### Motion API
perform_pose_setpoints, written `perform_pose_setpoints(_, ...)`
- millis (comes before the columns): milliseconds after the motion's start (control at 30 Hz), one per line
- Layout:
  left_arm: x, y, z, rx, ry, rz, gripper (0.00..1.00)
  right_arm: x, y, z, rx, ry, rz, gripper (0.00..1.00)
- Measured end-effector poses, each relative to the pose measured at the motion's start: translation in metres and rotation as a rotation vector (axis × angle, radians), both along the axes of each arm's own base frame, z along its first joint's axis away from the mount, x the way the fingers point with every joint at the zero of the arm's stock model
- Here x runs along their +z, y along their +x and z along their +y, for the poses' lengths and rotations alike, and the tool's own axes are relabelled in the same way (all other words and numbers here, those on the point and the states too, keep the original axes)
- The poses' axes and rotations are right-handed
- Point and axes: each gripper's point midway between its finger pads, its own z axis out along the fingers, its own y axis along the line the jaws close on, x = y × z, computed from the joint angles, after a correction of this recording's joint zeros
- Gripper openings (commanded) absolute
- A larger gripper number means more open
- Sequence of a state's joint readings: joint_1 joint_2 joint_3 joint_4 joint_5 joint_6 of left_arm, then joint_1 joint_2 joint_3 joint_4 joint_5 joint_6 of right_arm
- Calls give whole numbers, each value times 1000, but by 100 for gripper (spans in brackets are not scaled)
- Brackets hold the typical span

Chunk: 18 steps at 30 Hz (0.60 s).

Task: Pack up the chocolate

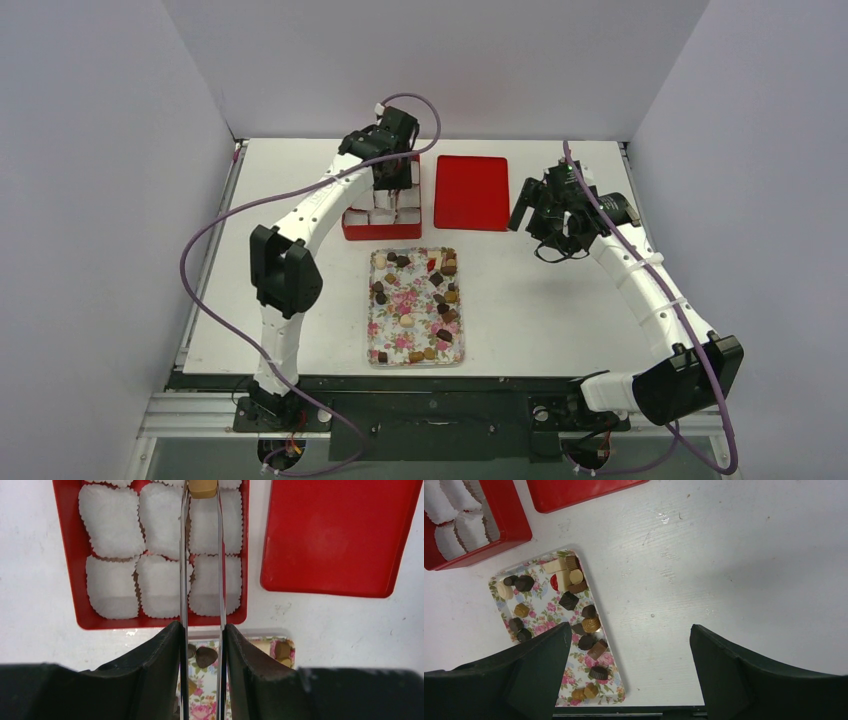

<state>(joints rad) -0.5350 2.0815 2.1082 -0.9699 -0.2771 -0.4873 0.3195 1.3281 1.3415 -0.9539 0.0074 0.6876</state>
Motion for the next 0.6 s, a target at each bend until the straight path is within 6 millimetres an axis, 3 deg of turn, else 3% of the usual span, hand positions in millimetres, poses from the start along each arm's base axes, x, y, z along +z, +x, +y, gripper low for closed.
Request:
perform_pose_setpoints(200,-10,26,-9,4,-15,-15,33,0,-1,-1,2,-3,5,84)
perform_pose_setpoints(600,-33,51,-16,7,-41,-2,33,0,-1,-1,2,-4,5,84)
